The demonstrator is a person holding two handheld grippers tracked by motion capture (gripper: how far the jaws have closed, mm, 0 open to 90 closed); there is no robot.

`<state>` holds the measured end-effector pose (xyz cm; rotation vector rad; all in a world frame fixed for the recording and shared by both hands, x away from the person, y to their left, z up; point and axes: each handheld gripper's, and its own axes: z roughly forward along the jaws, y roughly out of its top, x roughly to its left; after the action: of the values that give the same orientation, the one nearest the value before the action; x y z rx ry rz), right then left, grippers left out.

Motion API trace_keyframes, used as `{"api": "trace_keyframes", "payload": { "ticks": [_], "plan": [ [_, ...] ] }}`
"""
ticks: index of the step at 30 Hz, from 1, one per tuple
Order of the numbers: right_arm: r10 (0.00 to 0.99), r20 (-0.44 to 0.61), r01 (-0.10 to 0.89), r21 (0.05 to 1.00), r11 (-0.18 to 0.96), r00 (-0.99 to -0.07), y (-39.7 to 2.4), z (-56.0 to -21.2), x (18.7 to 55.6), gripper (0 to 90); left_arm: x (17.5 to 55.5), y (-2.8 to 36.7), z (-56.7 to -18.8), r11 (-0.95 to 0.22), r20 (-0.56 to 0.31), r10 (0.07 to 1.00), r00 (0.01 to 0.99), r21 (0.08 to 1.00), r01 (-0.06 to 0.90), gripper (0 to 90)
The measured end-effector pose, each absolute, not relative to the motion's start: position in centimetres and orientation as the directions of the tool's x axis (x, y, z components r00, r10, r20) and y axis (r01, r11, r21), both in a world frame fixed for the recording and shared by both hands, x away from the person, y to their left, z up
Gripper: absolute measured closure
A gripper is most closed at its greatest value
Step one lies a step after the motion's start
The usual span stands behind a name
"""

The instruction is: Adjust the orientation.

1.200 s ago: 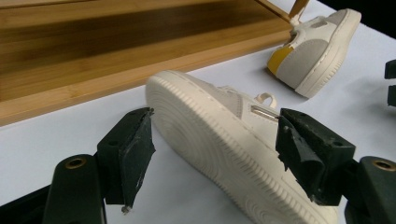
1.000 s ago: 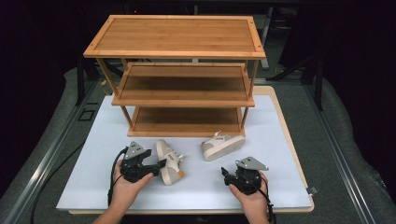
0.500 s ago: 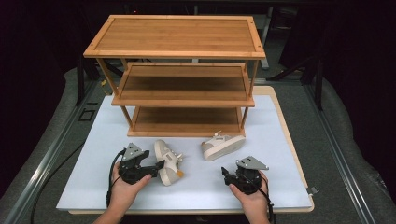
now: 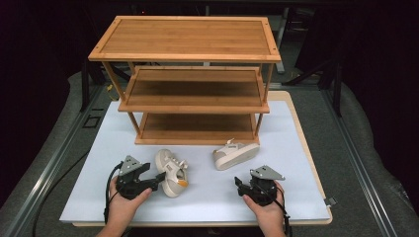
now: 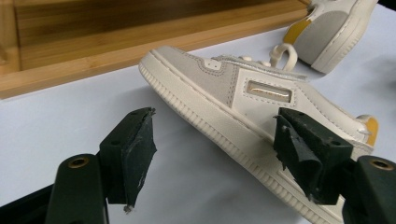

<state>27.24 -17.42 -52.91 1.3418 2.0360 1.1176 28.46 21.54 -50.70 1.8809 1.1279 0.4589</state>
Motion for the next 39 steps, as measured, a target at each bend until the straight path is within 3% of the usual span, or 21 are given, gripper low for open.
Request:
{"api": "trace_keyframes", "payload": {
  "ticks": [13, 21, 26, 30, 33, 39],
  "plan": [
    [0.908, 0.067, 0.536, 0.824, 0.183, -0.413, -17.7, -52.8, 27.1, 36.6, 27.7, 24.4, -51.8, -0.192, -0.138, 0.889, 0.437, 0.754, 0.628, 33.7],
    [0.908, 0.067, 0.538, 0.823, 0.183, -0.413, -17.7, -52.8, 27.2, 36.6, 26.9, 24.6, -50.3, -0.111, -0.197, 0.874, 0.444, 0.808, 0.578, 34.1],
    [0.907, 0.067, 0.538, 0.822, 0.186, -0.416, -17.6, -52.9, 27.2, 36.6, 26.8, 23.2, -50.4, -0.16, -0.179, 0.854, 0.489, 0.803, 0.574, 34.6],
    [0.908, 0.063, 0.537, 0.822, 0.188, -0.414, -17.5, -52.9, 27.2, 36.6, 27.0, 22.6, -50.9, -0.185, -0.182, 0.849, 0.497, 0.777, 0.602, 38.5],
    [0.908, 0.061, 0.536, 0.823, 0.19, -0.415, -17.4, -52.9, 27.3, 36.6, 27.6, 22.3, -51.2, -0.212, -0.162, 0.855, 0.493, 0.758, 0.616, 49.7],
    [0.906, 0.06, 0.535, 0.822, 0.192, -0.418, -17.3, -53.0, 27.3, 36.6, 28.5, 22.4, -51.2, -0.219, -0.15, 0.862, 0.484, 0.752, 0.622, 56.6]
  ]
}}
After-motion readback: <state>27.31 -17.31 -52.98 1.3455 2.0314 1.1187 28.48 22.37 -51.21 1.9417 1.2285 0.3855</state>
